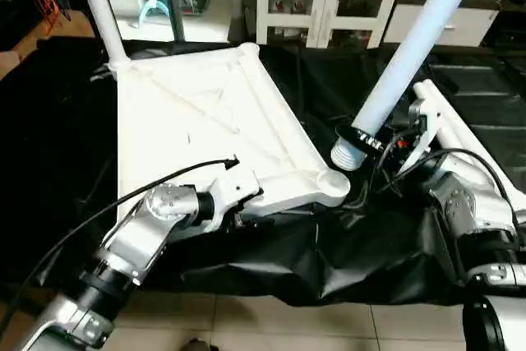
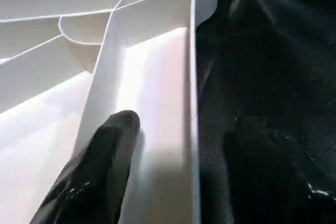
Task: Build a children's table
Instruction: Insert table leg to table base
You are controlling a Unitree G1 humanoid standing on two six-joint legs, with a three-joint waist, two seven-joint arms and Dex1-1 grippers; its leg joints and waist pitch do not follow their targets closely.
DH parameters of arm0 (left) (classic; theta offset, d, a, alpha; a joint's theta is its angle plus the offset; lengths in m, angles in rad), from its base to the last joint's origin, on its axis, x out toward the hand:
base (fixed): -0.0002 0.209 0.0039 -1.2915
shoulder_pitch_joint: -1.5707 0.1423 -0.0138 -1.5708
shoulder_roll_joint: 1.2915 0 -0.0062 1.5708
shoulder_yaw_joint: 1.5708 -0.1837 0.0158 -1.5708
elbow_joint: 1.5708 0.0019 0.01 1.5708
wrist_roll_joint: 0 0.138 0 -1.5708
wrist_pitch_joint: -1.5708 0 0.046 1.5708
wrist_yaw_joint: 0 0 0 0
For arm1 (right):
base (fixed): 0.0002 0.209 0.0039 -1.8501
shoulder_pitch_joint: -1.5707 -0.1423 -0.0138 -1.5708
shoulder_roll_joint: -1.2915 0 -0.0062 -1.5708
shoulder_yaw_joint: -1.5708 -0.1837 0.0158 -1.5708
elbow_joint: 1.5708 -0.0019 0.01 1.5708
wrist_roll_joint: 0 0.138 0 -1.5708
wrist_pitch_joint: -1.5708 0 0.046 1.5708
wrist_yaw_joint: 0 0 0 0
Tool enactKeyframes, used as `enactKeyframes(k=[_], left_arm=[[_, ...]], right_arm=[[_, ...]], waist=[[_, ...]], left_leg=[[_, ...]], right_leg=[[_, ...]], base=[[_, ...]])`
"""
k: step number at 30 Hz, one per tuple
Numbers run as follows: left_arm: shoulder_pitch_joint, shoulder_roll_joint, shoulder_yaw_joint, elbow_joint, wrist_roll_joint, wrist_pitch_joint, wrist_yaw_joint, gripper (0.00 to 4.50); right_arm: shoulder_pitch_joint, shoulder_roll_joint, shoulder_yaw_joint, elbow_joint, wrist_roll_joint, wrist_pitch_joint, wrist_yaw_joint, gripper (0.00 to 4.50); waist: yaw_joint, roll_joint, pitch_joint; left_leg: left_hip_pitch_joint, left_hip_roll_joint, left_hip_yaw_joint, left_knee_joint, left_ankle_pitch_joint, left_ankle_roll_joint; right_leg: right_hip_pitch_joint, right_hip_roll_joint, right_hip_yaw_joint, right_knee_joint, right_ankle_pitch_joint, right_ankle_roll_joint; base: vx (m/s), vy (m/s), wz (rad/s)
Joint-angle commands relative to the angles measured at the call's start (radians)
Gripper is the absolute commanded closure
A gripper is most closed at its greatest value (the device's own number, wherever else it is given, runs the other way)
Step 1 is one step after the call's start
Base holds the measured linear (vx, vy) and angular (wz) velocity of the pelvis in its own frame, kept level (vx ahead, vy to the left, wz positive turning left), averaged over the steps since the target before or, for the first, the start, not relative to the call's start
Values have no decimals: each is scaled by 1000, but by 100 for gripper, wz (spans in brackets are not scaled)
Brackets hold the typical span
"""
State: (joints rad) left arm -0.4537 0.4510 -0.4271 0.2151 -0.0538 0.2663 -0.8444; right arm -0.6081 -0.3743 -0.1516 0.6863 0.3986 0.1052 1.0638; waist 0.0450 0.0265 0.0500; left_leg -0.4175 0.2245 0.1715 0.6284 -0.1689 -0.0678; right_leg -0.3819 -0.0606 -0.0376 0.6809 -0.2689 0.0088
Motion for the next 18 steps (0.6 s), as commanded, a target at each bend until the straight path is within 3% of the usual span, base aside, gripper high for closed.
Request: enactKeyframes(k=[1, 5, 11, 18], left_arm=[[-4, 5, -8, 28, 26, 7, 11, 156], [2, -2, 11, 31, 26, 3, -4, 201], [5, 1, 11, 30, 28, -2, -13, 255], [5, 1, 11, 30, 28, -2, -13, 326]], right_arm=[[10, -8, -3, -39, 14, 6, 8, 261], [18, -3, -1, -46, 13, 12, 12, 261], [23, -2, 1, -49, 11, 15, 13, 261], [23, -2, 1, -49, 11, 15, 13, 261]], waist=[[0, -7, -71], [-2, -9, -68], [-1, -8, -70], [0, -7, -70]], left_leg=[[34, 5, 6, -66, -115, 55], [34, 5, 6, -69, -135, 43], [33, 4, 5, -67, -103, 57], [33, 5, 5, -68, -108, 59]], right_leg=[[40, -54, 31, -89, 141, -271], [39, -54, 32, -93, 86, -268], [40, -53, 31, -89, 134, -270], [39, -54, 31, -90, 126, -272]], base=[[0, 0, 0], [0, 0, 0], [0, 0, 0], [0, 0, 0]])
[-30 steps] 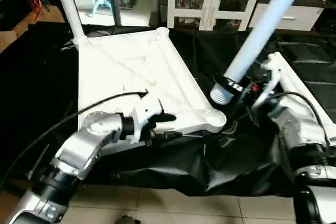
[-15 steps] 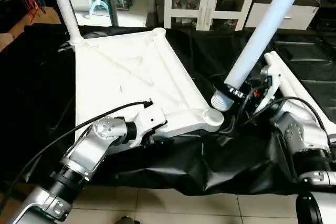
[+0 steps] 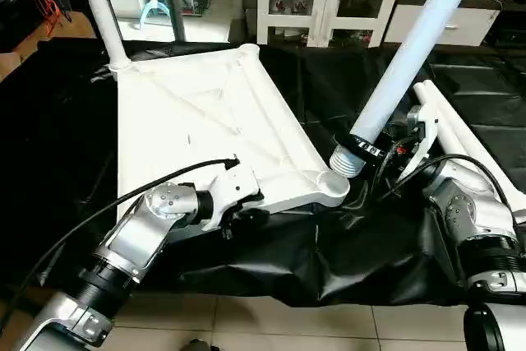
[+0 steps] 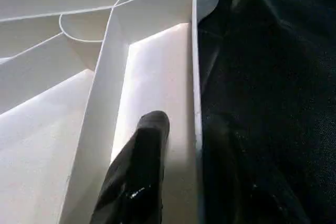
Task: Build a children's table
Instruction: Insert table leg to table base
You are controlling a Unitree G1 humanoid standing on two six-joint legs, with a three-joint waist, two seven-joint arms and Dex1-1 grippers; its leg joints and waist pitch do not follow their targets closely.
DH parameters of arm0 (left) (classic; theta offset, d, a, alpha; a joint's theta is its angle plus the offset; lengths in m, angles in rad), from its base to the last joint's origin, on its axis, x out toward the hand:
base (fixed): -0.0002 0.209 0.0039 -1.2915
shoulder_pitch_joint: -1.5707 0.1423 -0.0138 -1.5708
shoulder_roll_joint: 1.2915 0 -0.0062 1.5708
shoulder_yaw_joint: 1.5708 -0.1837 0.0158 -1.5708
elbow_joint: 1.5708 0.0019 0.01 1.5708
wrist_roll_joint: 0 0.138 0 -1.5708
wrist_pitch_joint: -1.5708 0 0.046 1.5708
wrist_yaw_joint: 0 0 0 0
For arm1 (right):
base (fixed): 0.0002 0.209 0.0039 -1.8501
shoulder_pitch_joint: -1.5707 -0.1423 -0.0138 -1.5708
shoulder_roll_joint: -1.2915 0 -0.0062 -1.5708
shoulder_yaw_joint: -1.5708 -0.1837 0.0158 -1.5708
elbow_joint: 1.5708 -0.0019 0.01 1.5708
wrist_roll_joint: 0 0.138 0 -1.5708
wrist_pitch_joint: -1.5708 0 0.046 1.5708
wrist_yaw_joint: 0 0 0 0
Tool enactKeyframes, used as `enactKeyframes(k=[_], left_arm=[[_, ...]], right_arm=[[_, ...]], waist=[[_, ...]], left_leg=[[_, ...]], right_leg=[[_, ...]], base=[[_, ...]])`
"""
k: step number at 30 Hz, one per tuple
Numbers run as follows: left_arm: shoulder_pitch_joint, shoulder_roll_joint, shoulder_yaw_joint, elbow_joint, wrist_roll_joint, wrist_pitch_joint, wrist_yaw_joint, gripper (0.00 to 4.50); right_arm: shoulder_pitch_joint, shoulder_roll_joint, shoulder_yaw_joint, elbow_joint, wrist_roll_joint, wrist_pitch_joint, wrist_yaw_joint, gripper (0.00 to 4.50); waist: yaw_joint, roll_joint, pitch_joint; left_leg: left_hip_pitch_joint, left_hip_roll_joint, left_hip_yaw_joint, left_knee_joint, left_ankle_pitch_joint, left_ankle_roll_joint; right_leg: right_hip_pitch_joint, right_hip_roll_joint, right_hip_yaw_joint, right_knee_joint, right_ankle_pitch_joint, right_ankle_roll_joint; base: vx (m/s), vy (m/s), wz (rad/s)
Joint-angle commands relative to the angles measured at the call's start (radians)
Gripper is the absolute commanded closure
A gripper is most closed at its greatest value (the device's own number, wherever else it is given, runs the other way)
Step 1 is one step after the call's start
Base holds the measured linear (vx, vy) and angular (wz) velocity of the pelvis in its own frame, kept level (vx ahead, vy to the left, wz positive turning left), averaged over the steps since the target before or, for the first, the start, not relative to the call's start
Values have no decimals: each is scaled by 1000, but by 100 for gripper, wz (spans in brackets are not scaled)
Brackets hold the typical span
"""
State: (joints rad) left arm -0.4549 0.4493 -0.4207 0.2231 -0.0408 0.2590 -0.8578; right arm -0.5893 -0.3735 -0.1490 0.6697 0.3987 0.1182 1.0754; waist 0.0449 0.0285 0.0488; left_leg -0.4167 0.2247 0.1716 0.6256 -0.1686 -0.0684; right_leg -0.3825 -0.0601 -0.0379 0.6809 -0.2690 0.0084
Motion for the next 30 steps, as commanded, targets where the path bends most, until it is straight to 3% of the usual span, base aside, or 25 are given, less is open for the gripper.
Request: enactKeyframes(k=[1, 13, 21, 22, 23, 24, 26, 28, 30], left_arm=[[7, 3, 5, 22, 14, 6, 0, 336], [7, 3, 5, 22, 14, 6, 0, 445], [12, 6, 6, 21, 16, 5, -13, 450], [59, 30, -23, 14, 35, 24, -38, 450], [78, 39, -35, 12, 44, 31, -45, 450], [84, 43, -41, 12, 48, 32, -47, 450], [81, 43, -44, 16, 52, 23, -49, 450], [79, 43, -43, 16, 51, 22, -50, 450], [79, 44, -42, 14, 51, 21, -52, 450]], right_arm=[[4, -3, -2, -33, 11, 2, 2, 261], [4, -3, -2, -33, 11, 2, 2, 261], [8, -2, -2, -37, 10, 6, 2, 261], [24, 22, 41, 5, -5, -11, 85, 261], [30, 33, 60, 25, -12, -21, 121, 261], [32, 39, 70, 35, -21, -36, 132, 261], [34, 46, 75, 27, -20, -42, 137, 261], [34, 53, 70, 13, -9, -35, 135, 261], [29, 54, 63, 3, 0, -29, 131, 261]], waist=[[0, -9, -69], [-3, -9, -67], [-4, -11, -68], [-9, -28, -55], [-9, -19, -58], [-15, -17, -53], [-18, -19, -53], [-19, -23, -56], [-17, -19, -58]], left_leg=[[32, 5, 5, -65, -107, 59], [33, 5, 5, -67, -121, 52], [32, 4, 6, -66, -105, 63], [29, 4, 9, -70, -111, 67], [29, 4, 7, -69, -125, 75], [26, 5, 5, -74, -139, 76], [33, 6, 5, -77, -157, 63], [32, 6, 4, -76, -127, 66], [38, 6, 6, -77, -124, 67]], right_leg=[[40, -54, 31, -89, 130, -272], [39, -55, 31, -92, 108, -270], [40, -54, 31, -90, 135, -273], [34, -51, 33, -96, 123, -270], [37, -55, 32, -93, 103, -268], [37, -56, 31, -98, 72, -262], [36, -54, 34, -103, 39, -261], [39, -52, 35, -97, 74, -262], [37, -52, 35, -99, 82, -265]], base=[[0, 0, 0], [0, 0, 0], [0, 0, 0], [0, 0, 0], [0, 0, 0], [0, 0, 0], [0, 0, 0], [0, 0, 0], [0, 0, 0]])
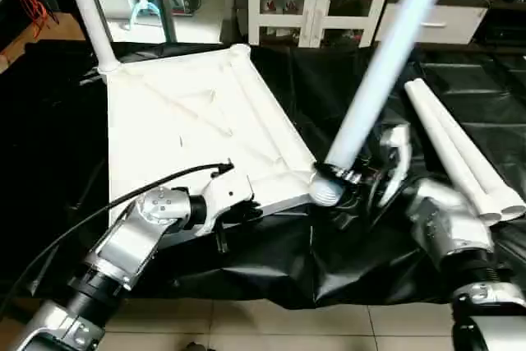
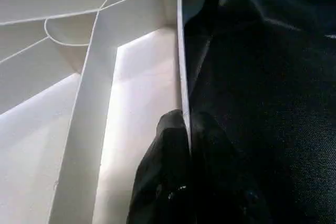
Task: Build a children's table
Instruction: Insert table leg to table base
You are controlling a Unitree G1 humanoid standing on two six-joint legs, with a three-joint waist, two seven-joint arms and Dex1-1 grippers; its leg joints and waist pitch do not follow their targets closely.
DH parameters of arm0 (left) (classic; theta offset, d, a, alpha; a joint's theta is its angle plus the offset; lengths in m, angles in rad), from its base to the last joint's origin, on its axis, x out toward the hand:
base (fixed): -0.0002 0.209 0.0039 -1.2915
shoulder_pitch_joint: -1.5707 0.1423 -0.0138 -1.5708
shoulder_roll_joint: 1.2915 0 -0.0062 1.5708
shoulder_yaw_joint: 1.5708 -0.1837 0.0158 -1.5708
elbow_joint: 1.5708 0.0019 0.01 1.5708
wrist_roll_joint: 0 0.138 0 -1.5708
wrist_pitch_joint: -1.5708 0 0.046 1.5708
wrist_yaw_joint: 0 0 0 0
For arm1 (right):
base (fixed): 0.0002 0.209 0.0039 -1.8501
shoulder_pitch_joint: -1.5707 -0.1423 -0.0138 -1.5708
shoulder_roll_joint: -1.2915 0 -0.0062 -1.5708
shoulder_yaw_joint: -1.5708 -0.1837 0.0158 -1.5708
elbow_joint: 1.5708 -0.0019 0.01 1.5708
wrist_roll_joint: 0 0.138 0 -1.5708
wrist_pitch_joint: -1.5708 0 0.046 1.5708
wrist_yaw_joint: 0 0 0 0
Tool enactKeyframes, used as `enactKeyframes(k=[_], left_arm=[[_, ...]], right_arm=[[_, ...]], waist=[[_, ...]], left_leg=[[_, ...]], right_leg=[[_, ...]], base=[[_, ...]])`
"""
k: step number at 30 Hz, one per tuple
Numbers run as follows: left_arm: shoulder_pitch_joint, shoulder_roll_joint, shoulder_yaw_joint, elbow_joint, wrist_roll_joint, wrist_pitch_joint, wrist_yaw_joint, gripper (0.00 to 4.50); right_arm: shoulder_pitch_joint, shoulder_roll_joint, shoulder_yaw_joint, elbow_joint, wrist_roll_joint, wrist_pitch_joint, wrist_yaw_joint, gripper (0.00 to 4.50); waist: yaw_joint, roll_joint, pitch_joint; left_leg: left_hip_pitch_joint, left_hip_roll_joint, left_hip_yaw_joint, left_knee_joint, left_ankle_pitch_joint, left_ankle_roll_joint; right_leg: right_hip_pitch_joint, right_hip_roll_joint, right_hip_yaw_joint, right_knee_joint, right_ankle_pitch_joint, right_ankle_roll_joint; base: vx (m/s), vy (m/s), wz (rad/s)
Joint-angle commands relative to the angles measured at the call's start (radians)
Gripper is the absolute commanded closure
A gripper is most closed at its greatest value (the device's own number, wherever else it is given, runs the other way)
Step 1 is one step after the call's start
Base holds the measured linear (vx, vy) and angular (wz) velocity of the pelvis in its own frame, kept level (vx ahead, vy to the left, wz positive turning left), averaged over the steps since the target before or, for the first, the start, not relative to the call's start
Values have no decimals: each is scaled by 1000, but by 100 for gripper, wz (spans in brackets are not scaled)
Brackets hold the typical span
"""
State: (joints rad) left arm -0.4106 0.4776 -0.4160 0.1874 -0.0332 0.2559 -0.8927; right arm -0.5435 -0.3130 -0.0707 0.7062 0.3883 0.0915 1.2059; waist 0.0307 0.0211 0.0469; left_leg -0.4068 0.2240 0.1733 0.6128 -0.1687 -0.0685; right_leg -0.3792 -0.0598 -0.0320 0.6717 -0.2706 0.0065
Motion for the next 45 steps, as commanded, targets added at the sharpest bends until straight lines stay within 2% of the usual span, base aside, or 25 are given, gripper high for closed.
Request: enactKeyframes(k=[1, 5, 6, 8, 10, 13, 14, 16, 17, 19, 23, 26, 28, 29, 30, 33, 39, 42, 44, 45], left_arm=[[35, 16, -46, 50, 43, 24, -17, 450], [41, 17, -43, 42, 48, 20, -26, 450], [42, 18, -43, 42, 49, 19, -28, 450], [45, 20, -44, 40, 48, 18, -34, 450], [46, 23, -44, 39, 48, 16, -37, 450], [50, 28, -45, 35, 43, 10, -50, 450], [52, 28, -44, 32, 43, 10, -55, 450], [54, 28, -44, 31, 45, 10, -58, 450], [54, 28, -44, 31, 45, 10, -58, 450], [55, 29, -45, 30, 43, 7, -65, 450], [55, 29, -46, 30, 42, 5, -69, 450], [55, 29, -43, 27, 43, 8, -71, 450], [55, 29, -43, 27, 43, 8, -71, 450], [55, 29, -41, 27, 44, 8, -72, 450], [55, 29, -39, 26, 46, 9, -73, 450], [56, 30, -34, 24, 48, 12, -73, 450], [55, 29, -33, 27, 51, 12, -75, 450], [56, 29, -31, 27, 53, 13, -78, 450], [56, 29, -30, 27, 54, 13, -79, 450], [56, 29, -30, 27, 54, 13, -81, 450]], right_arm=[[-17, -7, -15, -33, 10, -2, 1, 261], [-24, -18, -6, -1, -18, -41, 17, 261], [-20, -32, 20, 25, -59, -94, 19, 261], [-13, -46, 47, 54, -97, -140, 29, 261], [-11, -47, 46, 63, -100, -146, 27, 261], [-14, -44, 29, 97, -96, -154, 0, 261], [-26, -39, 2, 136, -84, -156, -33, 261], [-42, -31, -32, 179, -66, -158, -68, 261], [-42, -31, -32, 179, -66, -158, -68, 261], [-65, -16, -73, 237, -31, -143, -99, 261], [-72, 2, -70, 265, -20, -109, -83, 261], [-86, 17, -60, 300, -25, -60, -38, 261], [-88, 20, -57, 305, -30, -60, -30, 261], [-92, 25, -60, 309, -27, -61, -23, 261], [-97, 30, -64, 311, -21, -59, -18, 261], [-114, 43, -85, 286, 17, -15, 0, 261], [-107, 31, -70, 284, 2, 5, 38, 261], [-100, 30, -81, 245, 19, 37, 56, 261], [-102, 27, -91, 229, 32, 53, 64, 261], [-104, 26, -94, 222, 36, 60, 65, 261]], waist=[[-3, -13, -54], [0, -15, -60], [1, -15, -63], [2, -17, -63], [1, -18, -62], [1, -17, -61], [-1, -19, -61], [-3, -16, -62], [-3, -17, -62], [-3, -16, -64], [-3, -17, -65], [-3, -16, -62], [-2, -15, -62], [-2, -20, -58], [-2, -17, -58], [-4, -19, -55], [-3, -19, -52], [-3, -20, -52], [-3, -19, -50], [-3, -13, -49]], left_leg=[[27, 6, 5, -65, -123, 68], [28, 6, 7, -62, -85, 82], [28, 6, 7, -61, -56, 95], [27, 4, 9, -59, -54, 105], [27, 4, 9, -59, -60, 108], [31, 7, 8, -64, -89, 98], [32, 8, 9, -65, -101, 90], [33, 8, 9, -65, -109, 81], [33, 8, 9, -66, -107, 78], [34, 8, 9, -65, -94, 78], [31, 8, 9, -64, -86, 90], [32, 8, 9, -65, -99, 91], [33, 10, 9, -67, -113, 84], [33, 11, 10, -69, -117, 81], [33, 11, 9, -69, -118, 78], [33, 11, 9, -72, -128, 72], [34, 12, 9, -74, -144, 64], [35, 12, 10, -76, -155, 56], [35, 12, 9, -78, -157, 57], [35, 13, 8, -79, -166, 54]], right_leg=[[34, -52, 30, -90, 87, -263], [38, -53, 30, -87, 142, -266], [39, -52, 29, -82, 187, -270], [41, -51, 29, -82, 213, -273], [41, -51, 29, -83, 206, -271], [39, -52, 29, -87, 162, -273], [39, -52, 29, -89, 146, -274], [39, -53, 29, -89, 129, -280], [39, -53, 30, -90, 128, -281], [40, -52, 30, -88, 151, -286], [42, -52, 28, -85, 184, -288], [40, -51, 27, -87, 165, -292], [39, -53, 26, -88, 140, -291], [37, -53, 27, -90, 129, -289], [38, -54, 27, -90, 123, -288], [36, -53, 28, -92, 107, -284], [33, -55, 28, -96, 79, -280], [32, -55, 29, -98, 58, -276], [33, -53, 28, -99, 56, -273], [30, -55, 28, -99, 46, -271]], base=[[0, 0, 0], [0, 0, 0], [0, 0, 0], [0, 0, 0], [0, 0, 0], [0, 0, 0], [0, 0, 0], [0, 0, 0], [0, 0, 0], [0, 0, 0], [0, 0, 0], [0, 0, 0], [0, 0, 0], [0, 0, 0], [0, 0, 0], [0, 0, 0], [0, 0, 0], [0, 0, 0], [0, 0, 0], [0, 0, 0]])
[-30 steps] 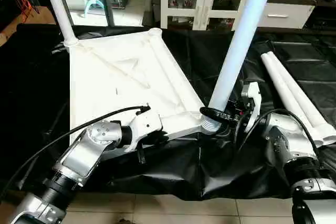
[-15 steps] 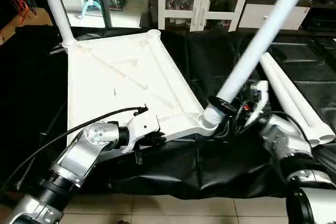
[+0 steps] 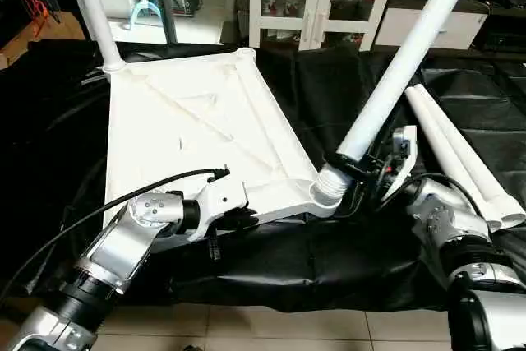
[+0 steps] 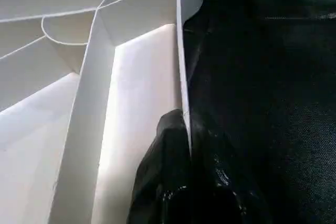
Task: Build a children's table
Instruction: Insert table leg to table base
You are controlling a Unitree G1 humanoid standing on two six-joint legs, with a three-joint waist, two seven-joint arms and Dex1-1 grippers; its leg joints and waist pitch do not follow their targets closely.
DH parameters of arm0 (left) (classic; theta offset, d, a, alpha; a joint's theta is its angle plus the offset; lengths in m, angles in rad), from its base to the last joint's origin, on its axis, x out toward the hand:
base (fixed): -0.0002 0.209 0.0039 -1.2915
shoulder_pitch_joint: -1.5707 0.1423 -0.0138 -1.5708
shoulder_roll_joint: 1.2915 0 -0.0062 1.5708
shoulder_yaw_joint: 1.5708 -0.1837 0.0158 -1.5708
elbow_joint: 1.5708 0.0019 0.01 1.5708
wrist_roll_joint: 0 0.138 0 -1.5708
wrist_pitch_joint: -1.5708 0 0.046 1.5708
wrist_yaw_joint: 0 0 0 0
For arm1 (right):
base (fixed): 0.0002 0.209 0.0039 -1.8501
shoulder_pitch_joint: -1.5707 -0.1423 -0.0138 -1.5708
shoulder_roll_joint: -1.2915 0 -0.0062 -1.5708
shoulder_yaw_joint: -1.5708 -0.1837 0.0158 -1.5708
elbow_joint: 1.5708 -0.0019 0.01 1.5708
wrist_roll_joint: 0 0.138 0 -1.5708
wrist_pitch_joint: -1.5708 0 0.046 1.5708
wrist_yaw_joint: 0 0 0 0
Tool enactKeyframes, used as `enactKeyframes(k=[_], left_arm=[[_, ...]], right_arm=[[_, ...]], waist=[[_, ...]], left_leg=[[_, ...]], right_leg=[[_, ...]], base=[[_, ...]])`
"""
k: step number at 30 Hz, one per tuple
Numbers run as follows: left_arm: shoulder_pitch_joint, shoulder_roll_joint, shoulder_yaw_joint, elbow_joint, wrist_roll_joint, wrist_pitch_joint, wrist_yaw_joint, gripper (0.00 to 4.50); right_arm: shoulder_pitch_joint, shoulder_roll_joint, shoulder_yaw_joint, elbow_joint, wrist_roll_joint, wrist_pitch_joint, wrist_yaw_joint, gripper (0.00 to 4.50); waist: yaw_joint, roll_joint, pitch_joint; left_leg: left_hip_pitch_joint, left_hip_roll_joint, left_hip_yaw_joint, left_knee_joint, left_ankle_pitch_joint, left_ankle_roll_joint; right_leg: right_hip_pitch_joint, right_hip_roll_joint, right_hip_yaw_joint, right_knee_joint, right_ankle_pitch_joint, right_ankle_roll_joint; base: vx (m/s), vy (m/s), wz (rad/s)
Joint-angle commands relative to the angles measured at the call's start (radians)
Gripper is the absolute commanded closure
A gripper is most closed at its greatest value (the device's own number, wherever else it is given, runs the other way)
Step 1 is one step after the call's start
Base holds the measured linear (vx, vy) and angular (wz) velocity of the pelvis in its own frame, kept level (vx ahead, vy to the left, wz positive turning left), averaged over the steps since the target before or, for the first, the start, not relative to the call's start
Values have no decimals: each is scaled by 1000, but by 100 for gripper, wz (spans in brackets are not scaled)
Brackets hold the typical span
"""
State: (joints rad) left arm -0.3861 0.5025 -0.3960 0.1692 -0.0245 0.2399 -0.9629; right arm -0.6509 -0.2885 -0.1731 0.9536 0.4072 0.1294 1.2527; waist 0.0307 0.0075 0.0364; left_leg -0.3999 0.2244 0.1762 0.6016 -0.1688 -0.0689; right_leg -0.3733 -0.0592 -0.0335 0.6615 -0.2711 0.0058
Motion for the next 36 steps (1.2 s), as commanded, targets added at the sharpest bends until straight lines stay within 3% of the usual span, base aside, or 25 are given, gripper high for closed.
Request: enactKeyframes(k=[1, 6, 10, 16, 23, 27, 29, 33, 36], left_arm=[[32, 5, -50, 45, 45, 29, -11, 450], [29, 5, -50, 46, 46, 27, -16, 450], [29, 5, -48, 47, 46, 26, -18, 450], [34, 12, -48, 39, 41, 23, -35, 450], [39, 14, -50, 20, 30, 23, -61, 450], [40, 12, -51, 15, 26, 22, -66, 450], [41, 10, -50, 13, 24, 21, -66, 450], [43, 8, -47, 10, 23, 20, -69, 450], [44, 9, -46, 9, 24, 20, -72, 450]], right_arm=[[3, 1, 9, -25, 17, 22, 18, 261], [25, -13, 33, -80, 18, 80, 73, 261], [44, -19, 48, -89, -16, 45, 70, 261], [35, -35, 29, -60, -27, 9, 29, 261], [25, -47, 17, -24, -41, -24, -3, 261], [47, -50, 60, -7, -93, -72, -12, 261], [66, -47, 86, -14, -114, -86, 2, 261], [96, -57, 151, 0, -189, -188, 8, 261], [97, -57, 147, 23, -205, -216, -29, 261]], waist=[[-4, -1, -39], [0, -1, -41], [2, -3, -40], [-1, 0, -37], [-2, 0, -40], [0, 0, -42], [-1, 0, -39], [-2, -1, -37], [-4, -2, -31]], left_leg=[[29, 13, 6, -69, -171, 53], [29, 13, 6, -68, -137, 56], [27, 12, 7, -68, -123, 67], [30, 14, 7, -72, -151, 47], [29, 12, 8, -69, -113, 62], [29, 13, 8, -68, -96, 76], [30, 14, 9, -70, -114, 75], [31, 16, 8, -72, -139, 62], [36, 16, 8, -80, -194, 43]], right_leg=[[23, -56, 30, -91, 41, -271], [26, -55, 29, -87, 92, -273], [28, -57, 29, -87, 113, -273], [25, -57, 30, -93, 61, -270], [28, -55, 29, -88, 137, -275], [30, -56, 27, -86, 169, -280], [28, -56, 27, -89, 144, -278], [27, -59, 28, -93, 100, -271], [26, -59, 31, -103, 20, -263]], base=[[0, 0, 0], [0, 0, 0], [0, 0, 0], [0, 0, 0], [0, 0, 0], [0, 0, 0], [0, 0, 0], [0, 0, 0], [0, 0, 0]])
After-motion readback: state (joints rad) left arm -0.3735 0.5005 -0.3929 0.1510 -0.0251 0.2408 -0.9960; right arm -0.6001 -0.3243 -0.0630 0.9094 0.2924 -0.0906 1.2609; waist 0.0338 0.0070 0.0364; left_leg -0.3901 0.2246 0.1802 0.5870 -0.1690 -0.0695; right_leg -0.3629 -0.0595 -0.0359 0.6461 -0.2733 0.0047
